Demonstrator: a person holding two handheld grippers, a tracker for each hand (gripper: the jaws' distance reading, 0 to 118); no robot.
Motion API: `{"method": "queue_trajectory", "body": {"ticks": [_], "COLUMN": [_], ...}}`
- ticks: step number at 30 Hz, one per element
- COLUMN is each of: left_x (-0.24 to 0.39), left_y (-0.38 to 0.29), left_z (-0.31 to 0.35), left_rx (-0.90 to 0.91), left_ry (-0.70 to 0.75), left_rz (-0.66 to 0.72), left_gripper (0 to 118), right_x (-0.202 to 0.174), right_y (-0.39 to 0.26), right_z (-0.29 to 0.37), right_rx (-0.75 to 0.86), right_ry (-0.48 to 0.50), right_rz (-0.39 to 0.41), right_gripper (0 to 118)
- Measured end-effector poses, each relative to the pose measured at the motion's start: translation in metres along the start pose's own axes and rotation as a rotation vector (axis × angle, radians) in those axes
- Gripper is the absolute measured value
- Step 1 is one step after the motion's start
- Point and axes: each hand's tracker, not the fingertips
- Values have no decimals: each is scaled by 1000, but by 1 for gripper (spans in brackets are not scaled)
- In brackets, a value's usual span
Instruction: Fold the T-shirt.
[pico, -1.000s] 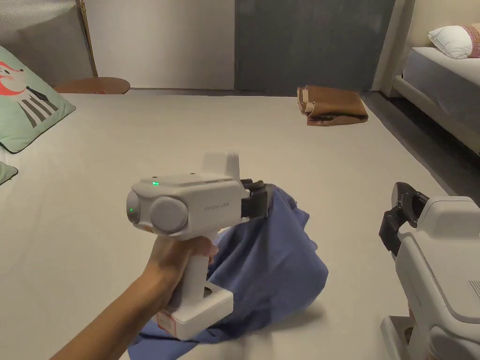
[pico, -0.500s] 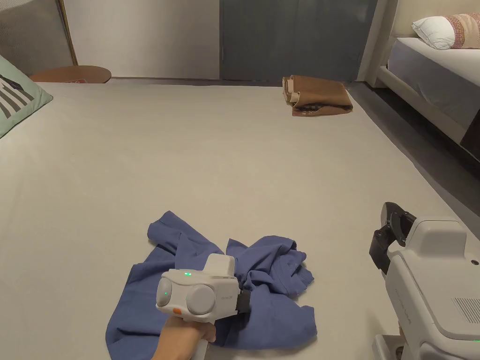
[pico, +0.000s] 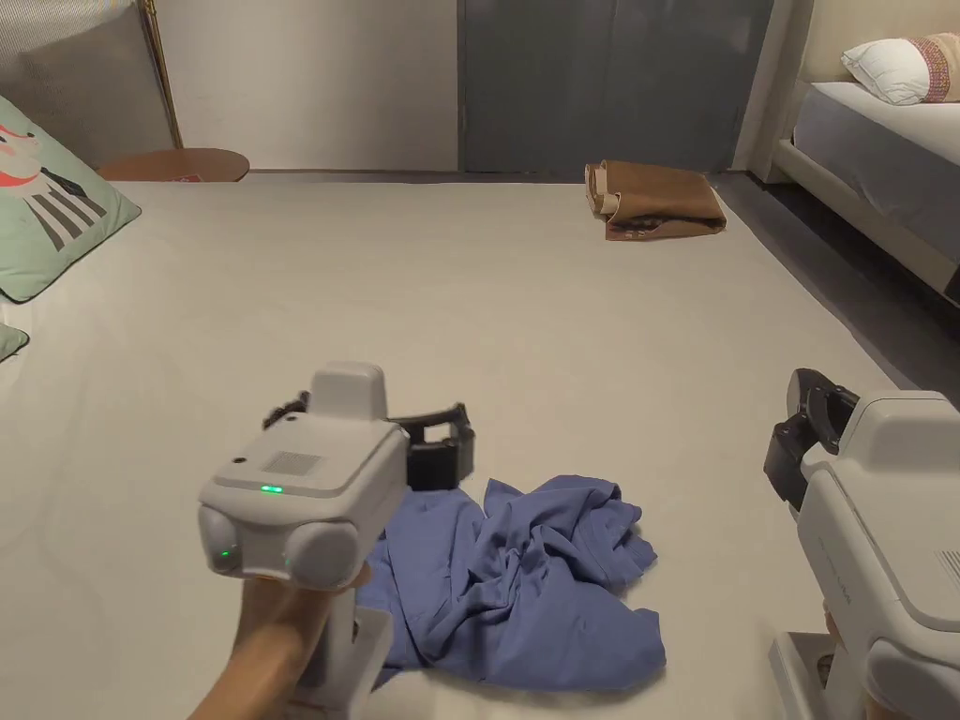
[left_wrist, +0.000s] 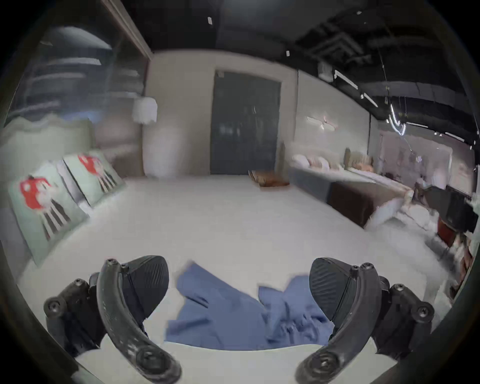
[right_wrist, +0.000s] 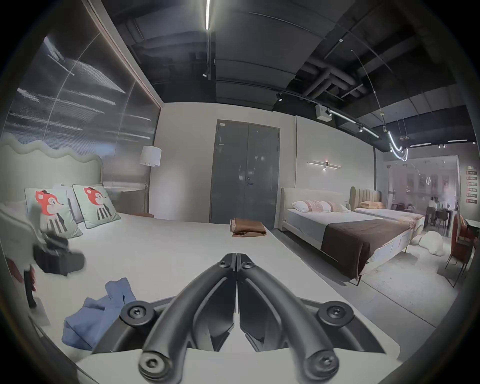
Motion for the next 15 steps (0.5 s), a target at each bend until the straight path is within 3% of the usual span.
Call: {"method": "queue_trajectory", "body": {"ticks": [7,9,11,15], "left_x": [-52,-61,-69,-78], "left_y": [9,8,6,4], "left_z": [29,36,40,39], "left_rx": [197,209,212,211], "left_ry": [190,215,216,249], "left_rz": [-122,-133,-130,-113], "left_gripper": [107,102,80,0], "right_x": [-15,-20,-25,-32], "right_y": [8,10,11,15], "right_z": [-4,-6,-8,-9], "right_rx": [36,43,46,50], "right_ry": [31,41,47,65], "right_rz": [4,2,-2,-5], "right_gripper": [0,0,0,0]}}
